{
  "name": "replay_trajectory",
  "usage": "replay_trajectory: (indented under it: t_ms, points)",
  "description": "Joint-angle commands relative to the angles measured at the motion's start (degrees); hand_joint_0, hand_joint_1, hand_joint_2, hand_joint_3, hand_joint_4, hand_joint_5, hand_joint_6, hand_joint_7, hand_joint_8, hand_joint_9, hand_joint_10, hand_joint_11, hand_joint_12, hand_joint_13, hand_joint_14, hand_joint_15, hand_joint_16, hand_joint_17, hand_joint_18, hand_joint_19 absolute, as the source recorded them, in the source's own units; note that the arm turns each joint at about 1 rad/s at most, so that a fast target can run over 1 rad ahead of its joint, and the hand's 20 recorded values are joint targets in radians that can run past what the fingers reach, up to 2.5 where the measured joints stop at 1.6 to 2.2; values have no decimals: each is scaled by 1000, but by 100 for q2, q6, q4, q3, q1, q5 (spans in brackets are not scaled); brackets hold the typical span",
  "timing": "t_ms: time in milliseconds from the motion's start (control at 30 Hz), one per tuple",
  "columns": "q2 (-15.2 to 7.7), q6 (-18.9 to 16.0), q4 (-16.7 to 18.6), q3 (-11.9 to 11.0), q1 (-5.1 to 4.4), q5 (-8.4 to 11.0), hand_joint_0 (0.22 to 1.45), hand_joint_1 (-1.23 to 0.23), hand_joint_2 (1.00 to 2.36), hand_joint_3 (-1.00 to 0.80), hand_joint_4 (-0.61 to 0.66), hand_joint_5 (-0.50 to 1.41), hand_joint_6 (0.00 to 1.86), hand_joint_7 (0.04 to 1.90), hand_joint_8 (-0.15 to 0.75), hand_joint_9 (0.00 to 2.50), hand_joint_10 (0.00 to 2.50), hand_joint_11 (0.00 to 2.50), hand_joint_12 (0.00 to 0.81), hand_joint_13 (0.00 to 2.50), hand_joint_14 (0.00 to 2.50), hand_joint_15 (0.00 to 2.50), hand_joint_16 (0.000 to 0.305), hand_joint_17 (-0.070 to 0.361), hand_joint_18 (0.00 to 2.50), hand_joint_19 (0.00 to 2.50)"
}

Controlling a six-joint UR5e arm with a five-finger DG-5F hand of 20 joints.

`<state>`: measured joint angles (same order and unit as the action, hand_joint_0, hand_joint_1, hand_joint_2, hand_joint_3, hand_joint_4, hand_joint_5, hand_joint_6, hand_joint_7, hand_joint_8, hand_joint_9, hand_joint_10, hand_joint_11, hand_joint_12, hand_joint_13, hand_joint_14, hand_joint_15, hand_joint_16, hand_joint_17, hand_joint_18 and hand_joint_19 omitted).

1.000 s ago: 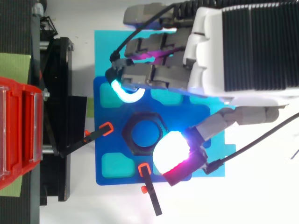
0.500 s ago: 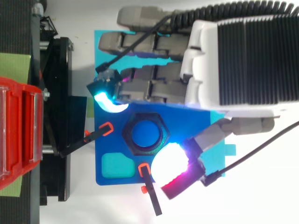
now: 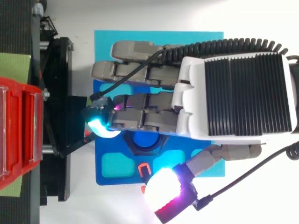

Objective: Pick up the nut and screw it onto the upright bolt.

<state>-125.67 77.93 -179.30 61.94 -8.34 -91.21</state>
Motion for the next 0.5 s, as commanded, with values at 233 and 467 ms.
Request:
replay_trajectory:
  t_ms: [233, 467]
  points:
    - [-1, -6, -35, 2, -27, 6, 494, -139, 1000, -500, 238, -121, 503, 919, 228, 368, 0, 0, 333, 161, 0, 0, 39, 88, 0, 0]
    - [-1, 3, -70, 2, 8, -20, 504, -161, 1000, -500, 252, -98, 504, 1068, 235, 396, 0, 0, 331, 211, 0, 0, 37, 83, 0, 0]
